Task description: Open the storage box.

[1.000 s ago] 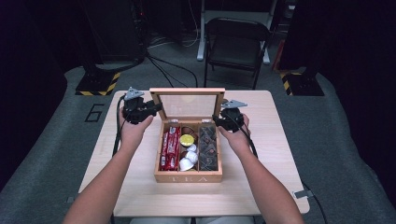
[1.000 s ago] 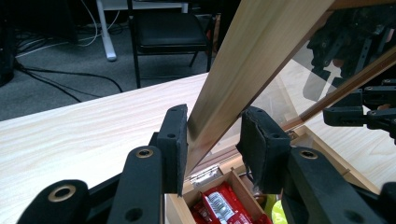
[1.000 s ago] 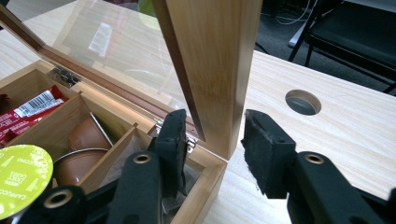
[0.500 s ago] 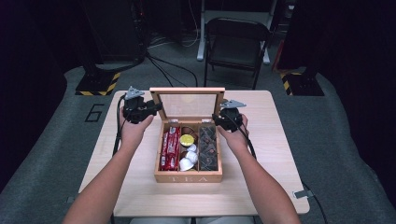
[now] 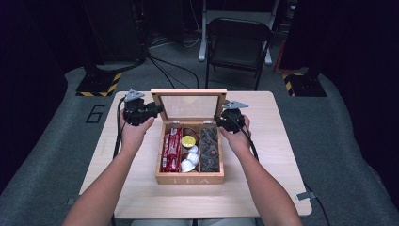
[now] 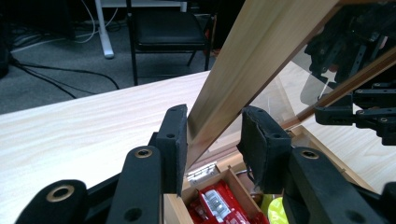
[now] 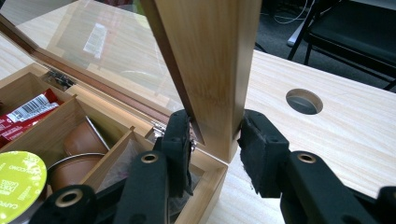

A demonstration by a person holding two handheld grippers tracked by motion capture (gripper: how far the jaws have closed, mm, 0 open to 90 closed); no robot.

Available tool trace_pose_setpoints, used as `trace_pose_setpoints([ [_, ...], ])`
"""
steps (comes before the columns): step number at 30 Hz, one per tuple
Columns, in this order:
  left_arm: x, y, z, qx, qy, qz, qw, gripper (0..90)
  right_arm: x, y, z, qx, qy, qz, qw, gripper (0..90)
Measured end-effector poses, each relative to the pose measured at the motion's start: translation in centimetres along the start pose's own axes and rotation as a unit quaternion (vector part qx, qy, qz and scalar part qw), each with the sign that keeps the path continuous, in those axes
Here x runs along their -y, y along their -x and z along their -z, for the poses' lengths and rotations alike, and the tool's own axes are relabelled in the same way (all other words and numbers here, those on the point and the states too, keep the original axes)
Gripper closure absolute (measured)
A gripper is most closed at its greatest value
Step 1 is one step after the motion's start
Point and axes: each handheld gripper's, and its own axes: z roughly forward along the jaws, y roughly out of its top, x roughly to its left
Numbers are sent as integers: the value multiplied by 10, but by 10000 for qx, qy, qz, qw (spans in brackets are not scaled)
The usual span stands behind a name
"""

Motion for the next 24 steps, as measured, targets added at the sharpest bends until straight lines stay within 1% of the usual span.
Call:
trace_pose_setpoints([
  [4,7,-2,2,-18,-46,-4,10000,595,0,0,0,-6,-7,-29,10000,633],
  [6,11,-3,4,-53,-29,39,10000,595,0,0,0,-8,-11,-27,10000,633],
  [9,15,-4,6,-38,-71,62,9999,595,0,1,0,-11,-9,-31,10000,633],
  [11,17,-3,8,-31,-92,24,9999,595,-1,1,0,-8,-16,-26,10000,633],
  [12,17,-3,10,-17,-89,16,10000,595,-1,1,0,-4,-22,-29,10000,634],
  [14,19,-2,13,42,-41,72,10000,595,-1,1,-1,-2,-29,-49,10000,634],
  [19,27,0,17,159,-169,141,9996,595,-2,2,-1,-9,-39,-40,10000,635],
  [20,28,1,18,183,-198,122,9996,590,-2,2,-2,-3,-49,-52,10000,635],
  [21,30,2,19,212,-161,118,9996,589,-2,2,-2,-14,-45,-48,10000,635],
  [23,32,5,21,266,-139,180,9994,589,-3,2,-2,-9,-66,-82,9999,636],
  [24,33,6,23,298,-152,176,9993,589,-3,2,-2,-9,-65,-86,9999,636],
])
